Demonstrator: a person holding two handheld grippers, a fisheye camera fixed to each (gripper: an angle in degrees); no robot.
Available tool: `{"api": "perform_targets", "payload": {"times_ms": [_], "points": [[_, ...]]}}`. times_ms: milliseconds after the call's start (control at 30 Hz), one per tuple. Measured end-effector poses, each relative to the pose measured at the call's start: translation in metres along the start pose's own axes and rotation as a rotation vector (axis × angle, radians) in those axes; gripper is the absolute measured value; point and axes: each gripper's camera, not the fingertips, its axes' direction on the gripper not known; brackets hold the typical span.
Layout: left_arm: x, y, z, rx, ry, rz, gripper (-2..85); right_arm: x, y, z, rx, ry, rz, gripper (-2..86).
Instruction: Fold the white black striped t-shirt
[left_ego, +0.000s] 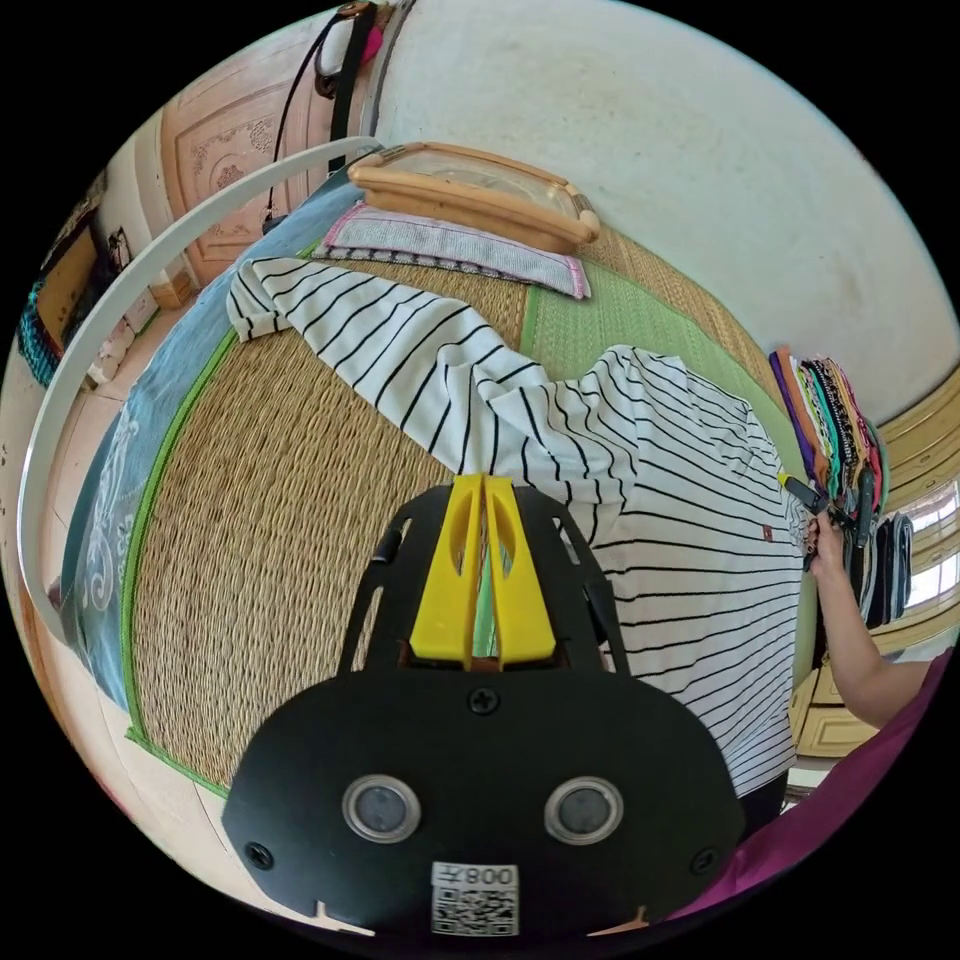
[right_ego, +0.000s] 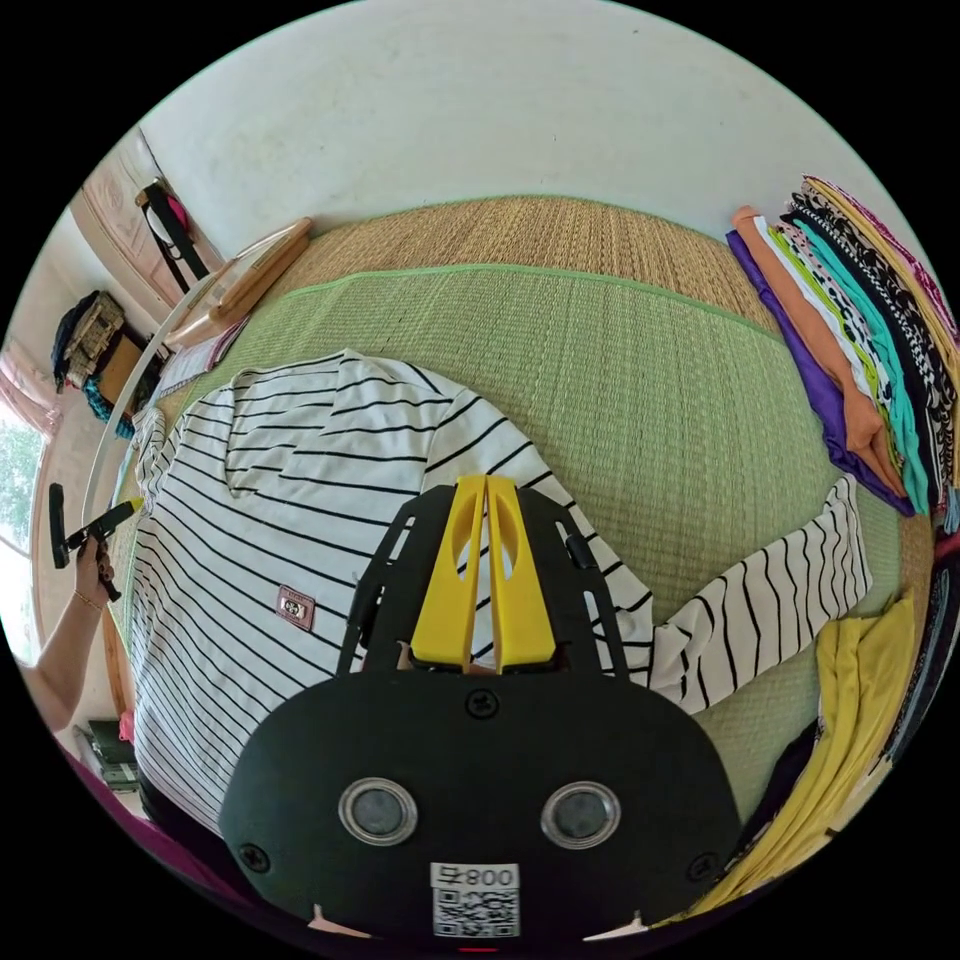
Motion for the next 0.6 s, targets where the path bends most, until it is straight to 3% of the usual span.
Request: {"api": "perform_targets", "payload": {"times_ms": [167, 333, 433, 500, 600], "points": [[0.035, 0.003, -0.023, 0.095, 0.078, 0.049, 0.1, 0.009, 0.004, -0.036, 0.074, -0.013, 0.030, 0.0], [0.095, -0.008, -0.007, 0.054, 0.113, 0.191, 0.1, 0.024, 0.057, -0.093, 0.151, -0.043, 0.083, 0.0], [0.114, -0.015, 0.024, -0.038, 0.083, 0.191, 0.1, 0.030, 0.097, -0.085, 0.103, -0.050, 0.125, 0.0], [0.115, -0.016, 0.033, -0.019, 0.131, 0.130, 0.1, 0.032, 0.112, -0.063, 0.020, -0.049, 0.139, 0.0], [0.132, -0.023, 0.030, -0.021, 0.109, 0.115, 0.1, 0.039, 0.122, -0.061, 0.046, -0.079, 0.171, 0.1]]}}
